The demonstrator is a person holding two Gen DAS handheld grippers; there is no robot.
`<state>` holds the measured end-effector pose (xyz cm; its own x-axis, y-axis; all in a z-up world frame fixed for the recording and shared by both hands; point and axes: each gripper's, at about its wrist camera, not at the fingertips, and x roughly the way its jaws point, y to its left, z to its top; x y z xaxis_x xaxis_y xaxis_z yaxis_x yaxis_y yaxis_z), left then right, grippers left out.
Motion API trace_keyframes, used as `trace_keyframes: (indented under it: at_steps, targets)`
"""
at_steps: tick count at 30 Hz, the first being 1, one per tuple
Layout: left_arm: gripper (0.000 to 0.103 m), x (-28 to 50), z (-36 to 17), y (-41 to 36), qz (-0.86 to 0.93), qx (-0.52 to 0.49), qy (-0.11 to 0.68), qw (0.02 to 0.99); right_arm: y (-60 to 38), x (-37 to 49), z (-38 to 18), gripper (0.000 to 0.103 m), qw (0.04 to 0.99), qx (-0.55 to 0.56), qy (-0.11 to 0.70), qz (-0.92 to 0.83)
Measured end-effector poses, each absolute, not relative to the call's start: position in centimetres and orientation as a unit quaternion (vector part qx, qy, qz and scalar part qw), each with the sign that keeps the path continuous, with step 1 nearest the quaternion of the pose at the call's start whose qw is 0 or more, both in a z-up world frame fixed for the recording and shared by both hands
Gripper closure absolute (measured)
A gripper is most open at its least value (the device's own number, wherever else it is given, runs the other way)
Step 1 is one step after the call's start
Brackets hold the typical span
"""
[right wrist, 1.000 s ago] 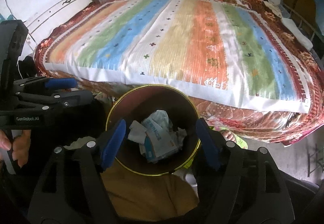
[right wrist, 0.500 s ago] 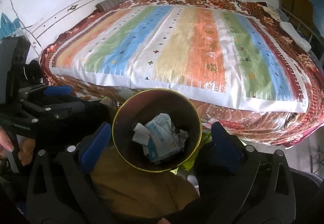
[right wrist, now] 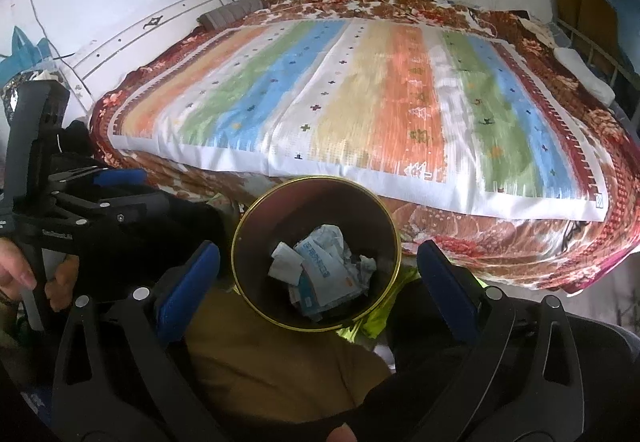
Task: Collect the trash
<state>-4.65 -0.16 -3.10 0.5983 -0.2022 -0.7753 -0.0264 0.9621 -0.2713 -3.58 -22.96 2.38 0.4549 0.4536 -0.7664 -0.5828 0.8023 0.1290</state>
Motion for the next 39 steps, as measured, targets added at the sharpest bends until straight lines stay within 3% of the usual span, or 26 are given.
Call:
trace_keyframes:
  at_steps: [39]
  targets:
    - [0.006,-4.2,-4.0,-1.3,-0.04,-0.105,0.458,0.882,-21.8,-3.5,1.0,0.009,0.834,-0.093,0.449,0.307]
